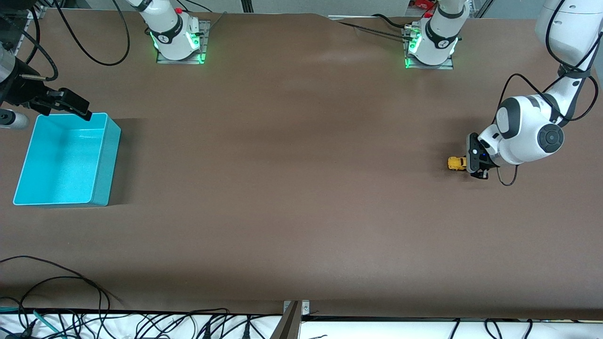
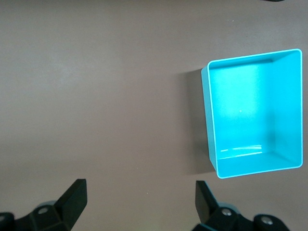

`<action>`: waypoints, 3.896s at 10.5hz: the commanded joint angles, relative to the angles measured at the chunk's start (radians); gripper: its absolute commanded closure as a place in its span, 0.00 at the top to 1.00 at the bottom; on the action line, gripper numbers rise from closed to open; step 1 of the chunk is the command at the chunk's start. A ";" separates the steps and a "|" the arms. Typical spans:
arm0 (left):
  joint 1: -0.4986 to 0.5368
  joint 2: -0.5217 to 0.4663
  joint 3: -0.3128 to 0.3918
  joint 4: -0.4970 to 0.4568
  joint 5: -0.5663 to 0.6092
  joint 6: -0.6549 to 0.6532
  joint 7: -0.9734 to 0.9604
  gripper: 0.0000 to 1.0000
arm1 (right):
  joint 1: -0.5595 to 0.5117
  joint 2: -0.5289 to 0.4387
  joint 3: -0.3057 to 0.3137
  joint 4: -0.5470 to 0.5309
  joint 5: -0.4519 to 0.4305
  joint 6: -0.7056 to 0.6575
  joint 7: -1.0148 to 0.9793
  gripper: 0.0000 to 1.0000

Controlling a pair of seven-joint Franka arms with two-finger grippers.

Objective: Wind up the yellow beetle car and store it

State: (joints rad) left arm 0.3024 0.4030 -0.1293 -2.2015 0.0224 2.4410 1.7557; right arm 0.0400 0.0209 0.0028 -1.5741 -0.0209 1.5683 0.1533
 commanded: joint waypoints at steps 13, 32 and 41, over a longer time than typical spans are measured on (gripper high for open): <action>0.040 0.059 0.158 0.029 -0.015 0.021 0.217 0.00 | -0.006 0.007 0.002 0.017 -0.004 -0.002 0.005 1.00; 0.135 0.146 0.257 0.128 -0.070 0.072 0.378 1.00 | -0.006 0.007 0.002 0.017 -0.004 -0.004 0.005 1.00; 0.129 0.122 0.257 0.157 -0.061 0.026 0.383 1.00 | -0.006 0.007 0.002 0.017 -0.004 -0.004 0.005 1.00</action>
State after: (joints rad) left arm 0.4352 0.5348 0.1234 -2.0552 -0.0187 2.4948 2.1053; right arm 0.0389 0.0210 0.0013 -1.5741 -0.0209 1.5684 0.1535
